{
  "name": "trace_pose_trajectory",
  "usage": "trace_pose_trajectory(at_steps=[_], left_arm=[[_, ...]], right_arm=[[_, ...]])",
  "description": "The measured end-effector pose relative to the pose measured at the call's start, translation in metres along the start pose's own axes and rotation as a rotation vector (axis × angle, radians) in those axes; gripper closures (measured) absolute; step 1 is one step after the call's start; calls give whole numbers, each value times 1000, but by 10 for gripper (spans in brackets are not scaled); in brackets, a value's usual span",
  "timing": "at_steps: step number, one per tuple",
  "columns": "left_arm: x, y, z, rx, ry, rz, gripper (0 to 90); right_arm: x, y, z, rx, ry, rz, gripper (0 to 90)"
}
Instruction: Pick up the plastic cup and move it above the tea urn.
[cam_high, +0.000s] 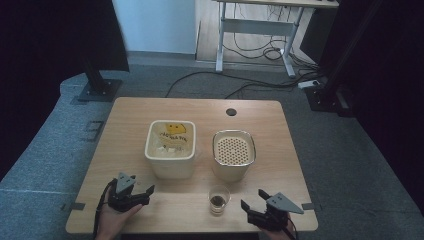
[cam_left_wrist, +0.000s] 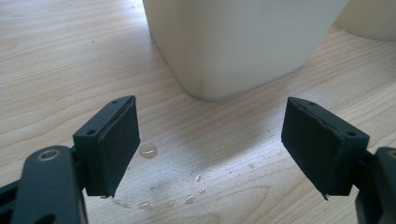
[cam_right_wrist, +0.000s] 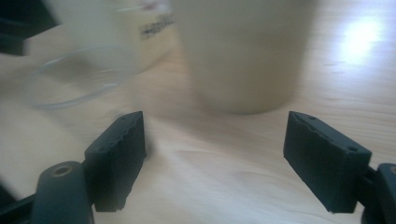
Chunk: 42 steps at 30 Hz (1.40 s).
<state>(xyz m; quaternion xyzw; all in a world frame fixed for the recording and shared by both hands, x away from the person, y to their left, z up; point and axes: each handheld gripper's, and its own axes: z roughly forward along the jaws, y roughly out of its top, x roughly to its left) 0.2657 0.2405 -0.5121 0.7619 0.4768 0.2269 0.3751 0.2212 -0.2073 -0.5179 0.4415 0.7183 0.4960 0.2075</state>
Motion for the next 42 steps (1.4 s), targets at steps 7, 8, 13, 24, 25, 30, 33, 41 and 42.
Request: trace_pose_trajectory(at_steps=[7,8,13,24,25,30,33,41,42], left_arm=[[-1,0,2,5,-5,2,192],[-1,0,2,5,-7,1,192],[-1,0,3,8,-11,-5,192],[0,-2,5,18,-11,-9,192],[0,-2,5,17,-10,-9,192],[0,-2,4,17,-13,-14,192],[1,-2,5,18,-13,-19,192],[5,-3,6,22,-20,-30,192],[5,-3,6,26,-21,-27,192]], right_arm=[[28,0,19,34,123,-29,173],[31,-1,21,44,129,-34,169],[43,0,37,54,146,-47,165],[61,4,62,70,115,-161,376],[62,5,63,69,120,-168,389],[63,18,57,28,128,-139,420],[63,31,54,11,127,-97,427],[74,103,43,-72,105,-96,433],[73,117,45,-79,96,-80,434]])
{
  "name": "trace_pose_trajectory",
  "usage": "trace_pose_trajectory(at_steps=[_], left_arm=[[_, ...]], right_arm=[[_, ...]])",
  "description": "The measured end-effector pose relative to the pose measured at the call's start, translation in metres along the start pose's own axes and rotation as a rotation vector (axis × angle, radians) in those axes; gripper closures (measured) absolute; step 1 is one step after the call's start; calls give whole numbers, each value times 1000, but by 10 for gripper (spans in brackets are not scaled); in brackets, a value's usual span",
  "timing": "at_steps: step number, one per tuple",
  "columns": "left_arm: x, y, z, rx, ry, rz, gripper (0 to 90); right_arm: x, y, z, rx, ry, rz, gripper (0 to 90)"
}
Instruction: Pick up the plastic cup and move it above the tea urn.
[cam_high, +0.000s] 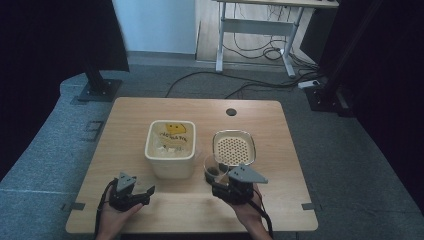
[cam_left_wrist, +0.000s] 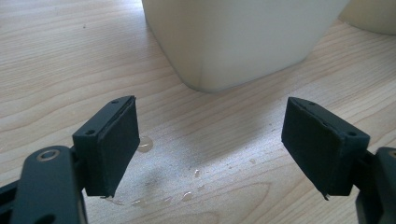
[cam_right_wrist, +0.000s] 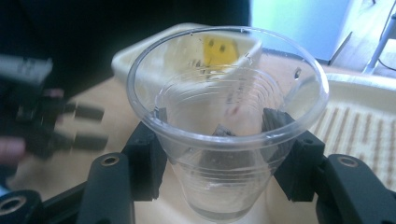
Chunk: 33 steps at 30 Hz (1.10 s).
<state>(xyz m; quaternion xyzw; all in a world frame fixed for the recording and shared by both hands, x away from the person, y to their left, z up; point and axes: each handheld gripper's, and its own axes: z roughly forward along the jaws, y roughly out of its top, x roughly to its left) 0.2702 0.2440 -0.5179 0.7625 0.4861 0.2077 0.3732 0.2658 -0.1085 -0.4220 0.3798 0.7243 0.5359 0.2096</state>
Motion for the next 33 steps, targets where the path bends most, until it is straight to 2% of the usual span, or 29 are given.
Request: trace_pose_trajectory(at_steps=[4,5,7,15,20,22,23,24,27,28,29,30,31,32,33], left_arm=[[1,0,0,0,-1,-3,192],[1,0,0,0,-1,-3,192],[2,0,1,2,0,-5,192],[3,-1,1,6,2,-6,192],[3,-1,1,8,3,-4,192],[3,-2,2,9,5,-2,192],[3,-2,2,9,5,-2,192],[2,-2,2,13,4,0,192],[2,-2,2,14,4,4,192],[2,-2,2,14,4,4,192],[2,-2,2,14,3,4,192],[2,-2,2,13,4,3,192],[2,-2,2,13,4,3,192],[2,-2,2,14,3,3,192],[2,-2,2,14,3,3,192]], right_arm=[[-9,20,11,-2,-22,47,434],[-9,20,11,-2,-22,47,434],[-13,30,21,-5,-34,81,433],[-10,41,38,-11,-41,109,433],[-14,45,46,-24,-65,175,430],[-18,47,48,-50,-74,241,427],[-18,47,48,-50,-74,241,427],[-24,47,51,-80,-55,357,428],[-30,45,56,-119,-35,503,431],[-30,45,56,-119,-35,503,431],[-32,43,57,-138,-28,575,432],[-32,42,58,-147,-30,606,432],[-32,42,58,-147,-30,606,432],[-33,41,59,-169,-24,674,432],[-33,41,59,-169,-24,674,432]])
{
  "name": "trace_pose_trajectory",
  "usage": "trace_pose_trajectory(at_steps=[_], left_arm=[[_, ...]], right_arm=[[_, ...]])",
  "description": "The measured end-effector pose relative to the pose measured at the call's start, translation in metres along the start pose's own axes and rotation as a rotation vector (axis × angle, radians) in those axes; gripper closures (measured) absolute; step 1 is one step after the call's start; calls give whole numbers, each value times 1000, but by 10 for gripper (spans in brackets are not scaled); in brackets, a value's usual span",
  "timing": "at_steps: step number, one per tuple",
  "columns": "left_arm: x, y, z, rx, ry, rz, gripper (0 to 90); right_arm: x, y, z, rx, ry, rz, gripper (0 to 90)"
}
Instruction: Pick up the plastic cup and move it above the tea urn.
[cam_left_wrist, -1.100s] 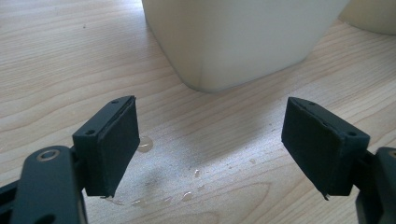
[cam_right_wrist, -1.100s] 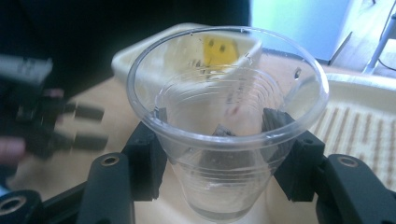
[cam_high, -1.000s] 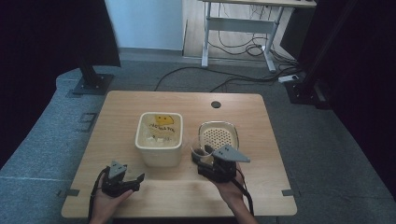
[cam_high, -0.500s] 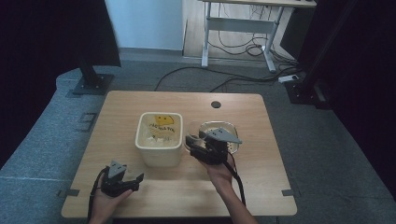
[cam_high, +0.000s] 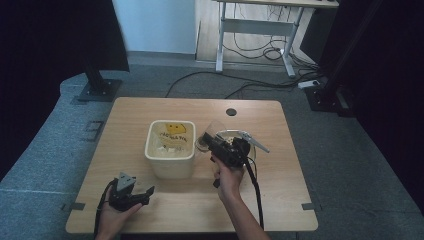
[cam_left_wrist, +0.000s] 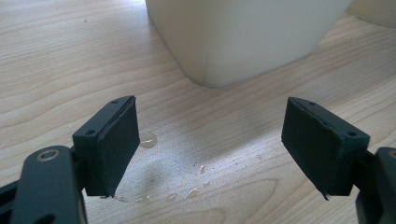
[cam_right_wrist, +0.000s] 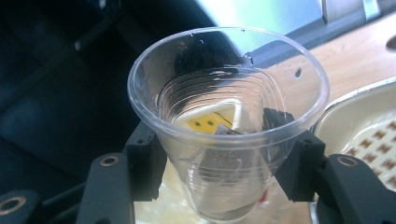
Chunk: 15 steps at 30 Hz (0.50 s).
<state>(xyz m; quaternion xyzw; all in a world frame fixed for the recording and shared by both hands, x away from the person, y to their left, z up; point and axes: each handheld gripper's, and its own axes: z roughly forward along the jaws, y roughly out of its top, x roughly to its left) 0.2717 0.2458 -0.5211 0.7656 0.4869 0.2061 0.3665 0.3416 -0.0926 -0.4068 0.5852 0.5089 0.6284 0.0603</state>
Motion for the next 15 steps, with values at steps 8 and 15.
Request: trace_pose_trajectory(at_steps=[8,15], left_arm=[[0,0,0,-2,-1,2,192],[-1,0,0,2,2,5,192]], right_arm=[[-14,-1,1,-35,53,338,438],[-23,-3,1,-54,72,467,438]])
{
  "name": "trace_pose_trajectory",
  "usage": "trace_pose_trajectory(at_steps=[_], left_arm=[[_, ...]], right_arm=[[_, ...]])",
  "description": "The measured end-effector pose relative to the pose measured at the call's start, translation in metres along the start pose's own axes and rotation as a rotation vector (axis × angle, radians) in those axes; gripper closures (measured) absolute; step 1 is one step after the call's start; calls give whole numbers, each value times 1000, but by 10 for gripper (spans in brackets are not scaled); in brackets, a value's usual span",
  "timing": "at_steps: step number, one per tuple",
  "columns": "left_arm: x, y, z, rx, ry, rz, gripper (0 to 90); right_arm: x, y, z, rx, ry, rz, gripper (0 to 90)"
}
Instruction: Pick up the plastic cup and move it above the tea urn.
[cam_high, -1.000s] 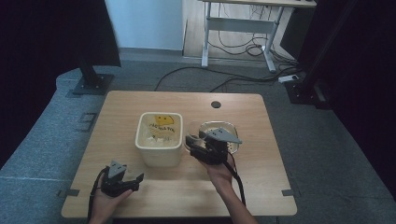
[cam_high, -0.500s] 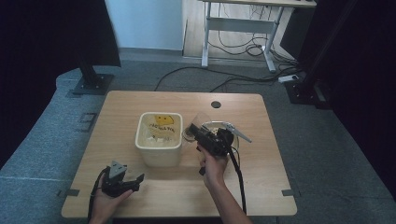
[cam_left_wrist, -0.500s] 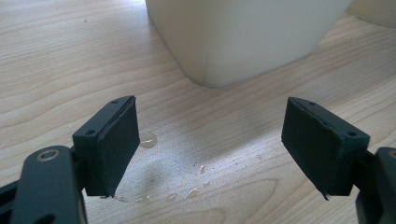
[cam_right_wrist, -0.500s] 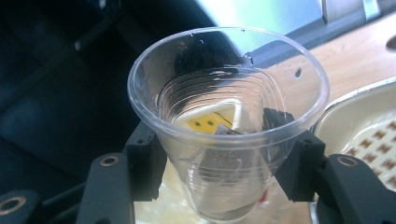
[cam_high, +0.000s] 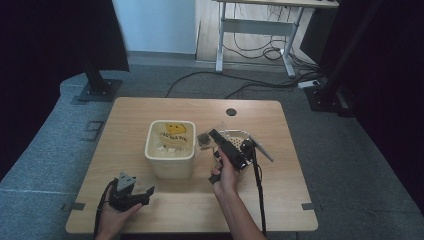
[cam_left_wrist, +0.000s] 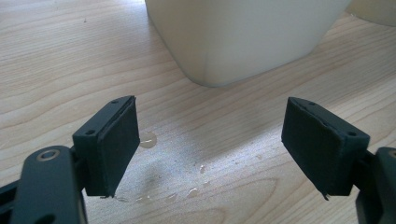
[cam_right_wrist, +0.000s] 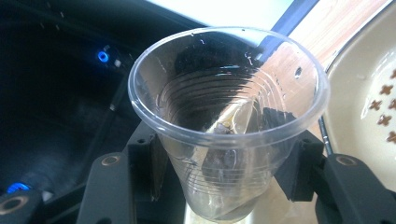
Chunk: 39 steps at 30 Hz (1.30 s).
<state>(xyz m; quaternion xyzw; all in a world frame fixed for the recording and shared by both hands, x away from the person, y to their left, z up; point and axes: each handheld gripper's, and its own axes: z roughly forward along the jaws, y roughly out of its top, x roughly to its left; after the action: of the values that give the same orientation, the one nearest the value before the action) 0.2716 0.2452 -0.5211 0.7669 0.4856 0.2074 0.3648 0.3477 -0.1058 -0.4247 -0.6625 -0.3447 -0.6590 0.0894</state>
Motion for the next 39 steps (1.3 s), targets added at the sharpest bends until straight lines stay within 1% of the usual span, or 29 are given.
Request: trace_pose_trajectory(at_steps=[1,2,4,9,11,12,13,15,17,18,19,20,21,22,23,24,25,26,27,28,29,30,31,34,36,37,38,39], left_arm=[[0,0,0,0,1,1,192],[0,0,0,0,1,1,192],[0,0,0,1,2,3,192],[0,0,1,3,1,5,192],[-1,0,1,2,1,5,192],[-1,0,1,2,1,5,192],[-1,0,1,3,2,5,192],[0,0,1,3,2,6,192],[0,0,1,3,3,5,192],[-1,0,1,4,3,6,192],[-1,0,1,4,3,6,192],[-1,-1,1,2,5,8,192],[-1,-1,1,2,5,8,192],[-1,-1,0,2,5,9,192],[-1,-1,0,2,5,9,192],[-1,0,0,2,3,9,192],[-1,0,0,1,4,7,192],[-1,0,0,1,4,7,192],[-1,0,0,2,3,8,192],[-1,0,1,3,5,11,192],[-1,0,1,3,5,11,192],[-1,0,1,3,5,12,192],[-1,0,0,3,3,11,192],[-1,0,0,1,3,9,192],[-1,0,0,2,4,11,192],[-1,0,0,2,4,11,192],[-1,-1,0,3,5,11,192],[-1,-1,0,4,6,13,192]], right_arm=[[-1,1,0,-9,8,31,439],[-1,1,0,-9,8,31,439],[0,2,-1,-22,13,49,440],[1,1,-1,-26,14,59,440],[1,1,0,-30,23,76,442],[1,1,0,-30,23,76,442],[2,1,0,-27,29,95,444],[2,1,-1,-25,63,163,445],[3,1,-3,-37,98,245,447],[2,1,-5,-42,131,330,446],[2,1,-5,-42,131,330,446],[0,0,-5,-64,148,388,447],[0,0,-5,-64,148,388,447],[-2,-2,-5,-76,159,444,450],[-2,-2,-5,-76,159,444,450],[-2,-4,-6,-96,181,502,449],[-3,-4,-7,-95,191,533,450],[-3,-4,-7,-95,191,533,450],[-3,-4,-7,-99,198,552,450],[-4,-5,-4,-94,197,596,450],[-4,-5,-4,-94,197,596,450],[-5,-6,-4,-93,210,620,450],[-5,-8,-3,-106,213,622,450],[-5,-9,-3,-99,219,625,449],[-6,-7,-2,-95,235,656,448],[-6,-7,-2,-95,235,656,448],[-7,-6,-3,-96,246,676,447],[-10,-4,-4,-96,270,723,445]])
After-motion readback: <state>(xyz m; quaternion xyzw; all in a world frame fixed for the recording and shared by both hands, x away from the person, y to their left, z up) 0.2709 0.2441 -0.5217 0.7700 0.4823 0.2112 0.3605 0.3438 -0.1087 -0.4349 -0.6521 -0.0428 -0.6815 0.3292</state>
